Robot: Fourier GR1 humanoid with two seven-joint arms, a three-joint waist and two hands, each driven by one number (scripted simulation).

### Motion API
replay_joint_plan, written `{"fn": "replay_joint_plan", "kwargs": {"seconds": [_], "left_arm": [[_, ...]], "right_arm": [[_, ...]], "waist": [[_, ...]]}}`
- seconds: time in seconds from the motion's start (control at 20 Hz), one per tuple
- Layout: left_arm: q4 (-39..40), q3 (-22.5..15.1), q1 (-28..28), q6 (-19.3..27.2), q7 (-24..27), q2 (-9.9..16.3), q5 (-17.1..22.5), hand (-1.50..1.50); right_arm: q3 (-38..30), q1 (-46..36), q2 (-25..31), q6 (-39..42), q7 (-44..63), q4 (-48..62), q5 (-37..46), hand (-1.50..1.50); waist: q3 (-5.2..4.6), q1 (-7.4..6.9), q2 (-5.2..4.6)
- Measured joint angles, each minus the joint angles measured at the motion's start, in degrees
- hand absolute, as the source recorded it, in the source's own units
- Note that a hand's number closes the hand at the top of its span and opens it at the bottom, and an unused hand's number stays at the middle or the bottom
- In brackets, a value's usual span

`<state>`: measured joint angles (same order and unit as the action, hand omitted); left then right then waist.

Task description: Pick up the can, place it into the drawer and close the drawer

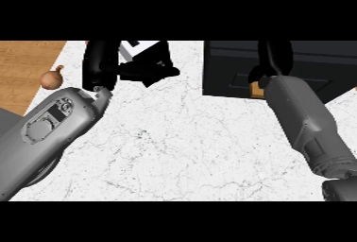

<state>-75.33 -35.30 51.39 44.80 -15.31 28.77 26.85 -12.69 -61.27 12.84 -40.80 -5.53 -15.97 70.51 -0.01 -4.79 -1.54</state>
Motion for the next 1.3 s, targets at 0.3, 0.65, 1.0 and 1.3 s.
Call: {"fn": "replay_joint_plan", "kwargs": {"seconds": [0.3,0.65,1.0,1.3], "left_arm": [[-1.74,0.81,-2.57,-1.45,0.89,1.19,-0.33,-1.5],[-3.57,1.59,-5.53,-1.64,1.88,1.66,-0.44,-1.5],[-4.86,2.3,-8.35,-2.13,2.63,2.77,-0.87,-1.5],[-5.8,3.7,-11.26,-2.34,3.52,3.33,-1.16,-1.5]], "right_arm": [[-1.79,-1.87,0.51,1.0,-3.14,2.58,-1.41,-1.5],[-8.01,-2.13,-0.33,2.69,-12.1,1.71,-8.4,-1.5],[-16.11,-3.76,-3.27,7.66,-19.45,0.07,-18.35,-1.5],[-22.5,-5.43,-5.14,13.07,-22.75,-0.63,-26.6,-1.5]], "waist": [[0.12,0.06,-0.27],[0.24,0.69,-0.33],[0.4,1.39,-0.06],[0.38,2.14,0.2]]}}
